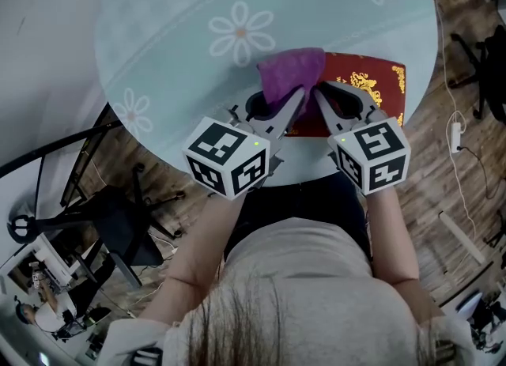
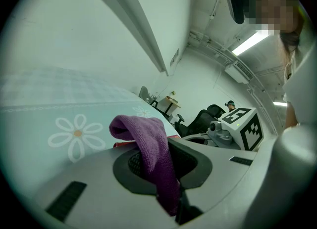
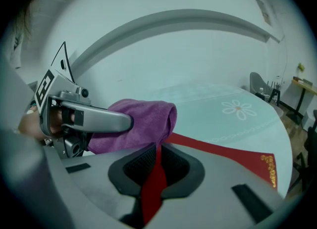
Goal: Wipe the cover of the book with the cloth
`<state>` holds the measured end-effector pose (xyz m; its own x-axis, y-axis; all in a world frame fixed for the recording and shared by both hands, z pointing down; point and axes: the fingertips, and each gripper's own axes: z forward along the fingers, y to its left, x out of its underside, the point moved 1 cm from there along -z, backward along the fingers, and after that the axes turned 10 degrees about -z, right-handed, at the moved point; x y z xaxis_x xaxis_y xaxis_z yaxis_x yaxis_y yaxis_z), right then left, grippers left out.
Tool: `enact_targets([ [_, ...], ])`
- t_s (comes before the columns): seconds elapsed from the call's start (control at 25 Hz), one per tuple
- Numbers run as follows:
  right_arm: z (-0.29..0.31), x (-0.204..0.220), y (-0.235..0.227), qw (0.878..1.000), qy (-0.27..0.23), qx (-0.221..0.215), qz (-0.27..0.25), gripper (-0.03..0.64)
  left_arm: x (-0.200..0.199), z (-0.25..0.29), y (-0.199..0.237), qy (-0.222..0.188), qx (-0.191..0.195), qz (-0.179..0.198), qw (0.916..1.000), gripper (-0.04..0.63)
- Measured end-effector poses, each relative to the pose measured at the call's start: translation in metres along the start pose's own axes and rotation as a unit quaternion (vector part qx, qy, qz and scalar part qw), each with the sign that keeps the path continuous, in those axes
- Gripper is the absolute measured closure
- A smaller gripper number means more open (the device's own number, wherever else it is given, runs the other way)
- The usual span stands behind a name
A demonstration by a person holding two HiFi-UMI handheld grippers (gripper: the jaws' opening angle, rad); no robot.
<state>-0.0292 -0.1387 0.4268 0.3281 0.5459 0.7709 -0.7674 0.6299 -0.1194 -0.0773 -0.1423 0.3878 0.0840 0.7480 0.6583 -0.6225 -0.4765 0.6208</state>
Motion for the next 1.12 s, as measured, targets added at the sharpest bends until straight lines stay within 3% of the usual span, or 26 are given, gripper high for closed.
enact_targets([
  [0.4, -0.050, 0.013, -0.029, 1.000, -0.024, 0.010, -0.007, 0.592, 0.014, 0.016, -0.047, -0.009, -0.005, 0.015, 0.9998, 0.531],
  [1.12, -0.127, 0.061, -0.084, 0.999, -0.022, 0.036, -0.014, 0.592, 0.034, 0.075, -0.132, -0.018, 0.016, 0.032, 0.9992, 0.531],
])
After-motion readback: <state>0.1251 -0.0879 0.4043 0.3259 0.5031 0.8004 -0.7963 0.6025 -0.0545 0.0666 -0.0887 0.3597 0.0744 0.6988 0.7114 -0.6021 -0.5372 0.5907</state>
